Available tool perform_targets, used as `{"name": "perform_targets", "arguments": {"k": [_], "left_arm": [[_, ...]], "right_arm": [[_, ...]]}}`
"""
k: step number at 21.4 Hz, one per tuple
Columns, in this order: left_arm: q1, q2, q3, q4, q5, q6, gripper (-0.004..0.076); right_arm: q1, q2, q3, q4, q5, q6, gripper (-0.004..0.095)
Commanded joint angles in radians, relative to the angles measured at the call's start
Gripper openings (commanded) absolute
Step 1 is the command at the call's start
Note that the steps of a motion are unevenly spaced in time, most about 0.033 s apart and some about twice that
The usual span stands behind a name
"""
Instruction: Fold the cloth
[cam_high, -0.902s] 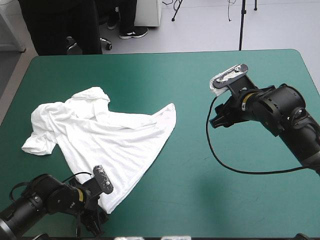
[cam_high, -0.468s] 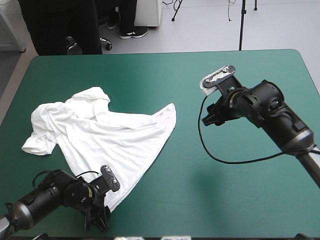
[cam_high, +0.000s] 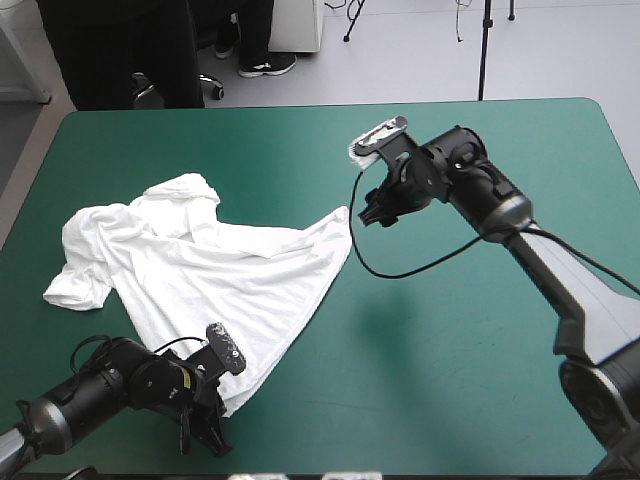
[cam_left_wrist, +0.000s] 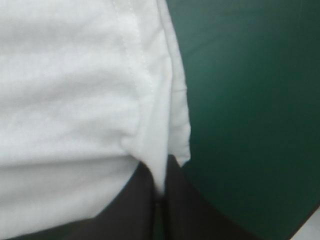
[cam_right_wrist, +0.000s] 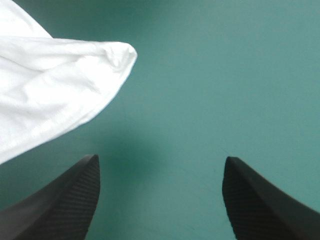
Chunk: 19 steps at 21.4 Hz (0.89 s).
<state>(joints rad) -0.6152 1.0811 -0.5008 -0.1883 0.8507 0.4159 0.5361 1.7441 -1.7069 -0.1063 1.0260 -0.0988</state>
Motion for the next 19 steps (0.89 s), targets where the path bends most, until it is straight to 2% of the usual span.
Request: {"name": "perform_targets", "arguments": {"k": [1,5,10,14,19], "left_arm": [[-0.004,0.005,-0.006,-0.058,0.029,-0.026,-0.0009],[-0.004,0.005,-0.006,-0.058,0.043,-0.028,-0.0009],[-0.004,0.005,-0.006,-0.058,0.043,-0.030,-0.0009],[-0.004,0.005,-0.006,-0.058,0.043,-0.030,-0.0009],[-0.004,0.005,-0.006,-0.056,0.043,-0.031,-0.0009]], "right_arm": [[0.003,0.108,-0.132,0.052,-0.041,-0.046,0.0648],[0.003,0.270,-0.232,0.143,-0.057,-0.080,0.0648],[0.003,0.346,-0.254,0.164,-0.148,-0.105,0.0648],[0.001,0.402,-0.254,0.168,-0.164,-0.105,0.0647],[-0.008,0.431,-0.254,0.241,-0.162,-0.132,0.0554]]}}
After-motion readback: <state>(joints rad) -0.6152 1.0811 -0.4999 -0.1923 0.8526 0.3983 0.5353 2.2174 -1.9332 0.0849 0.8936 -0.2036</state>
